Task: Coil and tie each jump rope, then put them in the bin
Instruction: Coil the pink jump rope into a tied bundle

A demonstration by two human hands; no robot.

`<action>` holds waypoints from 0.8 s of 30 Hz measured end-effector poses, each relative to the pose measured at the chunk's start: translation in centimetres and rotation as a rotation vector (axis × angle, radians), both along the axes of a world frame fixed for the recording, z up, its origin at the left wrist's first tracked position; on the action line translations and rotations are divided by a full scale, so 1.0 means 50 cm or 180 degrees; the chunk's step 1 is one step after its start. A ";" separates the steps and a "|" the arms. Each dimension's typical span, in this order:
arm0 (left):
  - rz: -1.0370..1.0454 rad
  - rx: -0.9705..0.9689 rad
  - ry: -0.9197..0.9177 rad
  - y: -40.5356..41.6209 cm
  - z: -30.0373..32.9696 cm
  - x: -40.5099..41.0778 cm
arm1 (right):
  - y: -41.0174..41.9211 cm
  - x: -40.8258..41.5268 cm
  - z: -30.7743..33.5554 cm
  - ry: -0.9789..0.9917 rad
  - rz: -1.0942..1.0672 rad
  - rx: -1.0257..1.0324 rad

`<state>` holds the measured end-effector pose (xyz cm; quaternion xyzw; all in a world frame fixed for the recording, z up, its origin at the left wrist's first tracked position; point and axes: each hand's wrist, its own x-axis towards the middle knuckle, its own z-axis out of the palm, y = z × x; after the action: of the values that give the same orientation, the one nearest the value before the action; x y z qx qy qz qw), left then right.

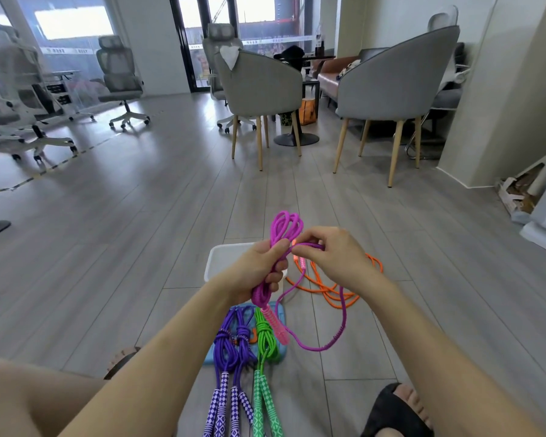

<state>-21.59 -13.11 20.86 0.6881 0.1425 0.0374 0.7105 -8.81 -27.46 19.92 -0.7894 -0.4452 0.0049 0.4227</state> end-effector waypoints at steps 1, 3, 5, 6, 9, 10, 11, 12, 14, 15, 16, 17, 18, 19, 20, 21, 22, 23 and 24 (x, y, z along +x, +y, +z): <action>-0.0169 0.0175 0.0113 0.005 0.002 -0.001 | -0.008 0.011 0.001 -0.0115 -0.0136 -0.0115; -0.0530 0.0598 0.0365 0.016 0.004 -0.006 | -0.028 0.036 0.002 -0.0259 -0.0395 -0.0279; -0.0797 0.0814 0.0499 0.024 0.012 -0.012 | -0.046 0.063 -0.006 -0.0310 -0.0594 -0.0320; -0.0774 0.0730 0.0472 0.027 0.015 -0.013 | -0.052 0.073 -0.011 -0.0273 -0.0694 -0.0291; -0.0193 -0.0063 -0.0025 0.036 0.015 -0.011 | -0.058 0.082 -0.026 0.0195 -0.0989 0.0137; -0.0002 -0.0290 -0.0192 0.038 0.011 -0.007 | -0.056 0.077 -0.029 0.0391 -0.1109 0.0333; 0.0130 -0.0408 -0.0294 0.038 0.006 -0.003 | -0.052 0.072 -0.036 0.0591 -0.1234 0.0528; 0.0226 -0.0430 -0.0325 0.034 0.000 0.000 | -0.046 0.066 -0.041 0.0771 -0.1345 0.0705; 0.0397 -0.0406 -0.0267 0.018 -0.015 0.007 | -0.028 0.052 -0.051 0.1087 -0.1516 0.0934; 0.0491 -0.0410 -0.0248 0.009 -0.024 0.010 | -0.017 0.042 -0.053 0.1233 -0.1550 0.1021; 0.0582 -0.0411 -0.0257 0.001 -0.032 0.013 | -0.005 0.030 -0.053 0.1364 -0.1548 0.1103; 0.0651 -0.0397 -0.0273 -0.007 -0.040 0.015 | 0.006 0.015 -0.052 0.1462 -0.1508 0.1170; 0.0692 -0.0357 -0.0281 -0.013 -0.047 0.017 | 0.016 -0.001 -0.049 0.1517 -0.1438 0.1216; 0.0711 -0.0297 -0.0282 -0.018 -0.053 0.019 | 0.024 -0.015 -0.047 0.1534 -0.1358 0.1215; 0.0735 -0.0239 -0.0283 -0.021 -0.056 0.020 | 0.033 -0.026 -0.047 0.1527 -0.1260 0.1191; 0.0781 -0.0203 -0.0290 -0.023 -0.059 0.020 | 0.039 -0.034 -0.049 0.1520 -0.1143 0.1161; 0.0834 -0.0180 -0.0305 -0.025 -0.061 0.021 | 0.045 -0.041 -0.049 0.1547 -0.1007 0.1158; 0.0873 -0.0155 -0.0331 -0.027 -0.063 0.021 | 0.050 -0.049 -0.048 0.1595 -0.0857 0.1164; 0.0900 -0.0116 -0.0364 -0.029 -0.063 0.020 | 0.054 -0.059 -0.046 0.1659 -0.0705 0.1190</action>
<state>-20.58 -14.54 17.72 0.6449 0.1978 0.1736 0.7175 -11.75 -24.78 17.64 -0.7140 -0.2270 0.0788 0.6577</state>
